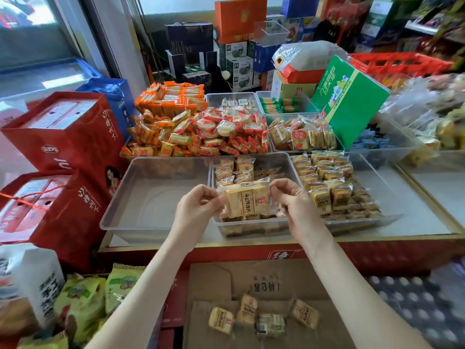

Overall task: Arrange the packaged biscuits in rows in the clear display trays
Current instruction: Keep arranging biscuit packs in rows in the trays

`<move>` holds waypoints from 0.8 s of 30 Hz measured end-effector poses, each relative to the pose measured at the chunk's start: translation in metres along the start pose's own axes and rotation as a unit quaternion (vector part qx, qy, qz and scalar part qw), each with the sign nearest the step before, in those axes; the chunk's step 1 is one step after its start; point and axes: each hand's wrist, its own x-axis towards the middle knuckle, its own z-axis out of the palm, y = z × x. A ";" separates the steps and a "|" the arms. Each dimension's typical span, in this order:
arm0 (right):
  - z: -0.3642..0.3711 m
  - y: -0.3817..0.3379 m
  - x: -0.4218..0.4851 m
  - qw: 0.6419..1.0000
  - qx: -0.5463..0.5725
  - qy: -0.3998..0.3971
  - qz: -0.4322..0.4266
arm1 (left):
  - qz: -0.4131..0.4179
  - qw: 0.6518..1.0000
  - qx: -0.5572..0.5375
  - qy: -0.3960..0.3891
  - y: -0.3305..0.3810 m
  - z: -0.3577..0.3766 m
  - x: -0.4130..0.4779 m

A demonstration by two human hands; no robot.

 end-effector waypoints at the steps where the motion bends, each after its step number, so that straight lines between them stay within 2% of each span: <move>1: -0.001 -0.001 -0.002 0.998 -0.047 0.004 -0.039 | 0.069 0.993 0.093 0.024 -0.001 0.001 -0.002; 2: -0.001 -0.003 -0.004 0.993 -0.090 0.001 -0.080 | 0.165 0.967 0.189 0.052 -0.001 0.001 -0.004; 3: -0.002 -0.004 -0.006 0.985 -0.125 -0.007 -0.117 | 0.276 0.922 0.261 0.073 -0.003 0.001 -0.006; 4: -0.004 -0.006 -0.007 0.977 -0.148 -0.020 -0.150 | 0.377 0.873 0.298 0.079 -0.006 0.000 -0.007; 6: -0.009 -0.008 -0.009 0.953 -0.198 -0.066 -0.219 | 0.510 0.796 0.318 0.077 -0.013 -0.005 -0.008; 8: -0.014 -0.008 -0.009 0.903 -0.280 -0.117 -0.303 | 0.563 0.758 0.321 0.074 -0.016 -0.009 -0.005; 12: -0.022 0.001 0.001 0.778 -0.398 -0.168 -0.456 | 0.589 0.728 0.349 0.042 -0.023 -0.009 -0.002; 14: -0.022 0.005 0.007 0.719 -0.444 -0.148 -0.514 | 0.585 0.727 0.358 0.028 -0.028 -0.006 0.000; 15: -0.024 0.007 0.010 0.700 -0.456 -0.134 -0.532 | 0.577 0.733 0.360 0.024 -0.031 -0.004 0.001; 17: -0.028 0.012 0.017 0.689 -0.475 -0.122 -0.533 | 0.549 0.757 0.354 0.013 -0.042 0.001 0.004; 19: -0.034 0.019 0.029 0.691 -0.502 -0.103 -0.511 | 0.497 0.800 0.336 0.005 -0.052 0.006 0.009; 21: -0.044 0.025 0.048 0.710 -0.520 -0.074 -0.469 | 0.425 0.836 0.347 0.014 -0.060 0.013 0.017; 24: -0.063 0.028 0.079 0.816 -0.483 -0.048 -0.316 | 0.317 0.853 0.416 -0.005 -0.074 0.021 0.034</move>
